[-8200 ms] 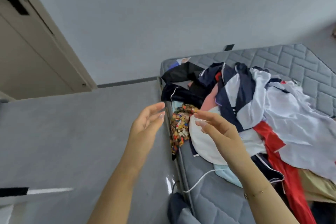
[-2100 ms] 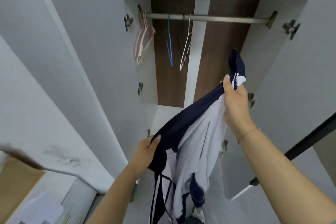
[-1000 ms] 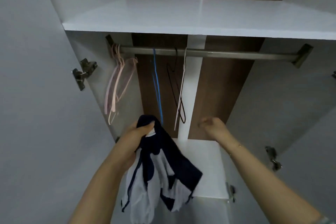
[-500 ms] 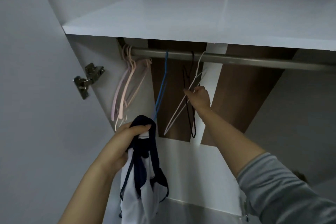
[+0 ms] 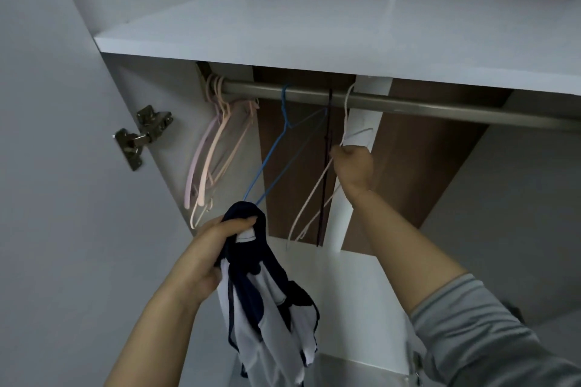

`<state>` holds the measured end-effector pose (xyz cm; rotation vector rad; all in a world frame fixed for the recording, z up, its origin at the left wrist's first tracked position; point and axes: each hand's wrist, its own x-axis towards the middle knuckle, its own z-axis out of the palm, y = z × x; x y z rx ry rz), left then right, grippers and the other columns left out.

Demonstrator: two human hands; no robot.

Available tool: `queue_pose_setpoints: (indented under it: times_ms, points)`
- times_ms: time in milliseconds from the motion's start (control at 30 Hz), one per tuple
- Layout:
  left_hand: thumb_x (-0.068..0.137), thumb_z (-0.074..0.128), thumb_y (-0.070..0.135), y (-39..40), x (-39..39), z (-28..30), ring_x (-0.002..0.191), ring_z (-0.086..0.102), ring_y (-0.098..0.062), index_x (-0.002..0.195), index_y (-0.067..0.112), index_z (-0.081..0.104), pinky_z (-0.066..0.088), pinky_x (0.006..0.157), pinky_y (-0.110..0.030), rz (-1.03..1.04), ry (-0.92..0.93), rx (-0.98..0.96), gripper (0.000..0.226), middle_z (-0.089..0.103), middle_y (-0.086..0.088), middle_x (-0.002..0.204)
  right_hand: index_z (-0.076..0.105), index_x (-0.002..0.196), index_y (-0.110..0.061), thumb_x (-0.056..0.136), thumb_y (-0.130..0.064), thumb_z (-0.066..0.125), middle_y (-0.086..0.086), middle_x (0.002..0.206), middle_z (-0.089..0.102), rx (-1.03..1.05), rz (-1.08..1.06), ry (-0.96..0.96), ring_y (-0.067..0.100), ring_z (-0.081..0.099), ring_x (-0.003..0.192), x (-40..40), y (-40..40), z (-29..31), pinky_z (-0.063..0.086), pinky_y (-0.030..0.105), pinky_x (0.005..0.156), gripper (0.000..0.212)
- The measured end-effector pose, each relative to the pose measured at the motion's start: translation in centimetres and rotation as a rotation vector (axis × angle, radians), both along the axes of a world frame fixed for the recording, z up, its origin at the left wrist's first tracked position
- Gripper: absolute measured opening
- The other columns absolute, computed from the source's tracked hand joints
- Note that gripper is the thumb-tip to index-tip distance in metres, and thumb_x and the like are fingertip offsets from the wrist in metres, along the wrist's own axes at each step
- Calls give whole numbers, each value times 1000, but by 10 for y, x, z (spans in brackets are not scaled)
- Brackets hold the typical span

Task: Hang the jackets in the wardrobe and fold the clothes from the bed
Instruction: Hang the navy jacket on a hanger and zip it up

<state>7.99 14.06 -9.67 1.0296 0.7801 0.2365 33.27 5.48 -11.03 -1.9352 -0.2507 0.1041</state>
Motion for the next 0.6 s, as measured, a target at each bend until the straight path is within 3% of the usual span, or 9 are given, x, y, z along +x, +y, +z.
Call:
queue_pose_setpoints:
  times_ms: [100,200,333,433,533,600]
  points:
    - [77,69,13,-6,3,-2,76,70,-29,98,-1,72,58,63,-30,-40,-6,-5,25,72,-19,89,62,74,6,96,-11,49,21,69,57,52,39,16,30,54,63,-5,-12,5,47,39,60,30]
    - [74,70,14,-8,5,-6,78,69,-30,99,-2,71,58,66,-31,-51,-5,-6,30,71,-21,91,61,75,-6,100,-11,42,6,63,54,168,64,139,16,51,53,-8,-17,14,45,21,44,32]
    - [83,67,12,-11,5,-9,86,68,-33,106,-4,69,58,71,-33,-71,8,-7,28,71,-24,99,56,82,-8,104,-11,38,-1,55,40,441,114,476,9,39,37,-9,-18,40,34,17,35,29]
    - [82,69,13,-8,4,-8,87,69,-33,106,-2,69,58,72,-34,-75,10,3,29,71,-24,100,59,90,-8,103,-6,33,-3,52,38,435,152,377,7,34,35,-15,-41,43,29,17,36,29]
    - [68,78,14,1,0,-2,91,70,-32,108,1,70,58,79,-35,-170,7,43,42,72,-20,103,63,102,-13,104,-10,33,-3,56,49,374,197,223,9,44,44,-36,-80,19,38,20,40,31]
    - [59,78,3,8,-4,4,89,71,-28,105,3,72,58,74,-31,-301,-8,87,46,72,-18,101,63,111,-16,103,-6,36,-1,70,60,386,217,191,10,52,51,-54,-102,-6,46,22,44,29]
